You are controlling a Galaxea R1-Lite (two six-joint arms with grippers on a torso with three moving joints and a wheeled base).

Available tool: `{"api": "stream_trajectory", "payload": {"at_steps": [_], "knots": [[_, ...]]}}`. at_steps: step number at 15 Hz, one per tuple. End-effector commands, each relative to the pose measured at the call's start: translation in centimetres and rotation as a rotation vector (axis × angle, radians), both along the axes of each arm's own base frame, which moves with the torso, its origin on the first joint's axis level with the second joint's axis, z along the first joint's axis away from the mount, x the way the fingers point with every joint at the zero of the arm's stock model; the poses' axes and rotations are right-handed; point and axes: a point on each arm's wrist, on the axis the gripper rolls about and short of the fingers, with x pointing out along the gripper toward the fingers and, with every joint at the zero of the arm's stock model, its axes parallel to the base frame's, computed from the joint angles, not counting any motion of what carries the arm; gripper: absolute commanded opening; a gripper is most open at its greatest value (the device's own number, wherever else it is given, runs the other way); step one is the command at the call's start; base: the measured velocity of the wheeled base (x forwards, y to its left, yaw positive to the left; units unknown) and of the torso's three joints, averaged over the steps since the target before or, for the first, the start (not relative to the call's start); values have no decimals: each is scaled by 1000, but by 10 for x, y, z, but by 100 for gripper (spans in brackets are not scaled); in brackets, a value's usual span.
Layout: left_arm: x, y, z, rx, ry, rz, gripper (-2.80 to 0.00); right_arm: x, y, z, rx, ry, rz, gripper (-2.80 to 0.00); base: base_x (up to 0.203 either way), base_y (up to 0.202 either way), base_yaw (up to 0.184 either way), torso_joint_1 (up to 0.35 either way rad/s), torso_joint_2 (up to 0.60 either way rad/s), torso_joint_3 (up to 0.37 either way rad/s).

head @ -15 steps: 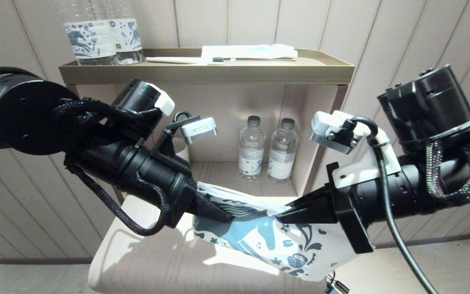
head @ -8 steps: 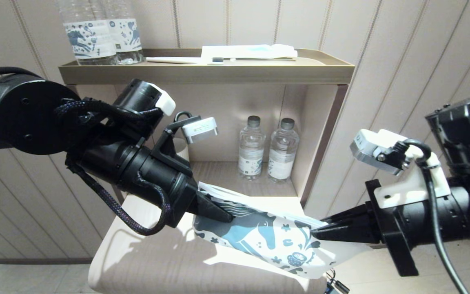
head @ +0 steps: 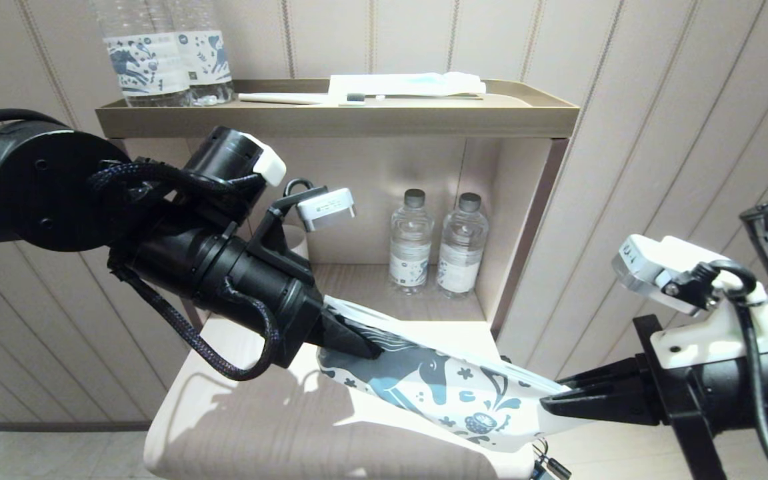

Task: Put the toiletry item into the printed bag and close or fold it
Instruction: Open the storage bag

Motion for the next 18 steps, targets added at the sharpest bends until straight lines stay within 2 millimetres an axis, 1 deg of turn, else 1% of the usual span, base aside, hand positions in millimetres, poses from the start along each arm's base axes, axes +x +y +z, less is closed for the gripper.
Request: {"api": "stream_trajectory", "payload": {"at_steps": [1, 4, 8, 9, 12, 14, 18], "knots": [[0, 0, -1, -1, 5, -4, -280, 0, 1, -2, -3, 7, 7, -280, 0, 0, 0, 0, 0, 0], [2, -1, -3, 3, 11, -4, -280, 2, 2, -2, -5, 9, 3, -280, 0, 0, 0, 0, 0, 0], [2, -1, -1, -1, 8, -5, -280, 5, 4, -1, 2, -8, 7, -280, 0, 0, 0, 0, 0, 0], [1, -1, 0, -4, 5, -5, -280, 5, 4, -1, 1, -9, 9, 0, 0, 0, 0, 0, 0, 0], [2, -1, -1, -4, 3, -5, -280, 5, 5, 1, 0, -4, 11, 0, 0, 0, 0, 0, 0, 0], [2, -2, -1, -4, 5, -6, -280, 5, 5, -2, -10, -1, 14, 0, 0, 0, 0, 0, 0, 0], [1, -1, 0, -5, 2, -5, -280, 9, 8, 0, -15, -13, 28, 0, 0, 0, 0, 0, 0, 0]]}}
